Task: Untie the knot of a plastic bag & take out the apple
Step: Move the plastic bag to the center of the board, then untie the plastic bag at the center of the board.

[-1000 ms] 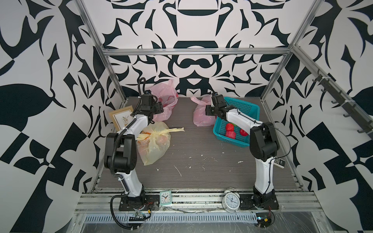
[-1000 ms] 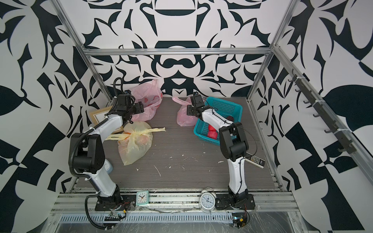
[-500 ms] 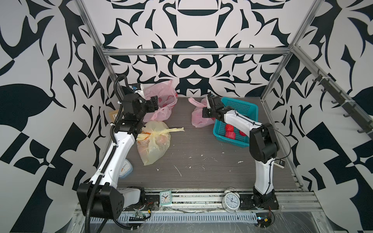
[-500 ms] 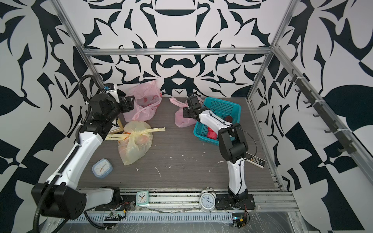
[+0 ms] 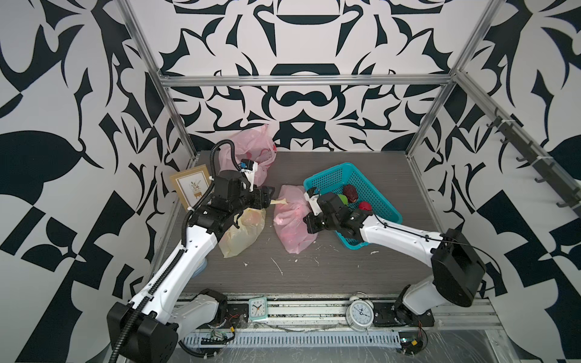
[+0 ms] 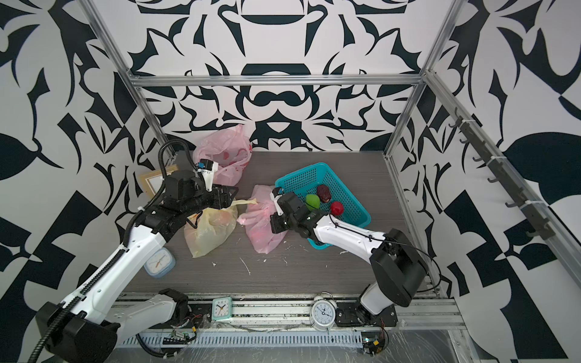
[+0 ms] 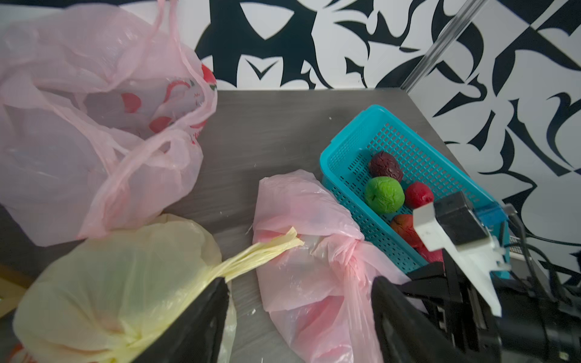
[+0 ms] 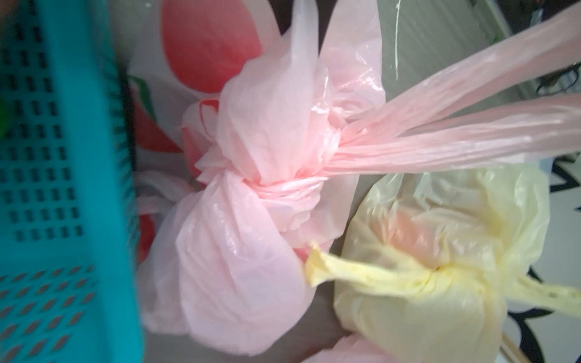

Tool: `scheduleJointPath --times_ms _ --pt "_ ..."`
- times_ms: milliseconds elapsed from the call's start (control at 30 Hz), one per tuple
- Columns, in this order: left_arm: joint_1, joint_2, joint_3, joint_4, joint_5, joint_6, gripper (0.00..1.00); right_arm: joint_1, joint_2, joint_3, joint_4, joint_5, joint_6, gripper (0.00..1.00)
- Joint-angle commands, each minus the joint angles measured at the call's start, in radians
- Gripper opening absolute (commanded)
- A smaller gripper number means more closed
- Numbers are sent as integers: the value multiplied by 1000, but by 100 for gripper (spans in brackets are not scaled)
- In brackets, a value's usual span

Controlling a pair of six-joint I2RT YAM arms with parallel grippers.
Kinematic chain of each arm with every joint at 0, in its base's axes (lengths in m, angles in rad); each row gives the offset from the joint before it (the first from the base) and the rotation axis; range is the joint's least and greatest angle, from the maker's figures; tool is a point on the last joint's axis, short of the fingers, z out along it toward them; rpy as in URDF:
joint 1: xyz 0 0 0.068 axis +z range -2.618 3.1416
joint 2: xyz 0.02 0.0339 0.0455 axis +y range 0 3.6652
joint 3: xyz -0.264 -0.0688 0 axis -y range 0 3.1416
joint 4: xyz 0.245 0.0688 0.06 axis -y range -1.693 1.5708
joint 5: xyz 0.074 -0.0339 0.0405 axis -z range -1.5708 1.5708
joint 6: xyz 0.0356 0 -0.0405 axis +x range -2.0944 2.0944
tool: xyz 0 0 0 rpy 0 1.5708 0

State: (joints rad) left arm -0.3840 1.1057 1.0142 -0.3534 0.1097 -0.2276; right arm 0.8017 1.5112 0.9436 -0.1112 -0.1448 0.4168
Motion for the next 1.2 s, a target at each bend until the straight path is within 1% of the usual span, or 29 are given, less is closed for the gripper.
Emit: scheduleJointPath --times_ms 0,100,167,233,333,433,500,567,600,700,800,967,1100,1167 --pt "-3 -14 -32 -46 22 -18 75 23 -72 -72 62 -160 -2 0" --pt "-6 -1 -53 -52 43 -22 75 25 -116 -116 4 -244 -41 0" --pt "-20 15 -64 -54 62 -16 75 27 -145 -111 -95 -230 -82 5" --pt "-47 36 -72 -55 71 -2 75 26 -183 -109 -169 -205 -110 15" --pt "-108 83 -54 -57 69 11 77 26 -251 -114 -215 -144 -119 37" --pt "-171 150 -10 -86 43 26 82 26 -292 -97 -222 -86 -106 45" --pt "-200 216 23 -122 35 37 84 26 -288 -75 -216 -71 -91 46" --pt "-223 257 52 -153 19 49 84 27 -271 -60 -204 -52 -72 46" --pt "-233 274 61 -164 0 51 89 26 -258 -54 -197 -42 -65 46" --pt "-251 317 85 -171 -21 53 91 33 -217 -38 -193 -16 -48 44" --pt "-263 352 108 -172 -25 37 90 45 -194 -44 -164 -17 -26 40" --pt "-285 415 142 -165 -15 -21 89 75 -173 -50 -156 33 -20 39" --pt "-300 452 134 -115 -25 -73 90 95 -156 -52 -134 50 -20 36" --pt "-299 470 127 -86 -8 -101 87 102 -146 -52 -124 57 -22 35"
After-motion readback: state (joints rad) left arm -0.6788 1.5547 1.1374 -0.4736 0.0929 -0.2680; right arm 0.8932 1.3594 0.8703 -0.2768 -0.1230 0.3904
